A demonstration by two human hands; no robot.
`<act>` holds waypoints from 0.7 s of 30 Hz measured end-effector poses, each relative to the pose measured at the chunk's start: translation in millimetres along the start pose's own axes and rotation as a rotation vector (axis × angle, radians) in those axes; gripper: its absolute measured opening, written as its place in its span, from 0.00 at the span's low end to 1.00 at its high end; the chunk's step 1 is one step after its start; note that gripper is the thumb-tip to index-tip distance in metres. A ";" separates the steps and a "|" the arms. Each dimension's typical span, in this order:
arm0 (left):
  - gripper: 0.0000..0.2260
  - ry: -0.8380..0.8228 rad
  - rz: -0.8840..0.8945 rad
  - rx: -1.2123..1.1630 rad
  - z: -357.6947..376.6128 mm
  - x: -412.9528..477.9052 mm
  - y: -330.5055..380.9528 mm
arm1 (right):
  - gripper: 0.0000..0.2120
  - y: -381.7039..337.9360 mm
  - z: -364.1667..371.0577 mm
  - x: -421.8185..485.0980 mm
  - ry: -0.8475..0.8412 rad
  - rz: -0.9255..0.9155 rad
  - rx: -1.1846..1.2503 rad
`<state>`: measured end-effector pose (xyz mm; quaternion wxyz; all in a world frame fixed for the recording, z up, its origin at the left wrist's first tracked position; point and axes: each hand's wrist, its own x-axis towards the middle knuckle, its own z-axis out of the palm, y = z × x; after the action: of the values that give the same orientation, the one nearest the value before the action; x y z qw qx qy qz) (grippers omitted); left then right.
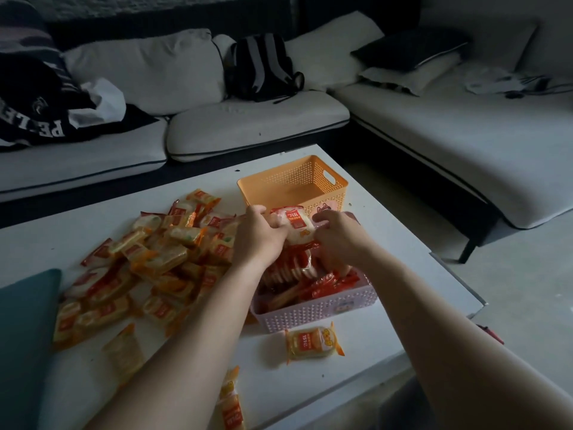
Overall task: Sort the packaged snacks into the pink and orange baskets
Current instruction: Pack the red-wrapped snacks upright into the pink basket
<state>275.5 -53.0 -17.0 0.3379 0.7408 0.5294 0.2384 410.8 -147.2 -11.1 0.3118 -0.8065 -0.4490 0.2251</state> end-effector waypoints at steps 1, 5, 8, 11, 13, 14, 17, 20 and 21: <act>0.24 -0.047 -0.022 -0.076 -1.2 -0.5 3.8 | 0.21 -0.1 -1.7 1.3 0.013 0.011 0.032; 0.12 -0.246 -0.029 -0.216 5.4 1.1 10.6 | 0.18 1.8 -10.7 4.8 -0.005 0.036 0.201; 0.13 -0.166 0.045 -0.127 13.0 -0.3 15.0 | 0.19 12.4 -17.6 9.3 0.117 0.023 0.020; 0.19 -0.070 0.148 -0.051 21.5 -8.6 16.8 | 0.14 32.6 -22.1 10.4 0.147 -0.017 -0.240; 0.26 -0.033 0.307 0.041 25.9 -15.2 12.5 | 0.11 42.2 -18.9 7.6 0.101 -0.085 -0.378; 0.28 -0.032 0.387 0.082 27.7 -16.8 9.2 | 0.12 44.3 -16.1 5.3 0.105 -0.117 -0.438; 0.23 -0.068 0.489 0.222 29.2 -18.1 4.5 | 0.20 44.5 -7.6 3.0 0.173 -0.128 -0.568; 0.20 -0.045 0.527 0.358 29.4 -20.6 4.5 | 0.22 39.4 -3.9 1.9 0.172 -0.067 -0.607; 0.19 -0.039 0.545 0.386 29.0 -21.8 4.5 | 0.20 37.0 -5.5 1.4 0.159 -0.046 -0.566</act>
<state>291.8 -81.8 -32.6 0.1254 0.9099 0.3404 0.2011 436.7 -162.5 -33.4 0.1135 -0.8663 -0.4861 0.0198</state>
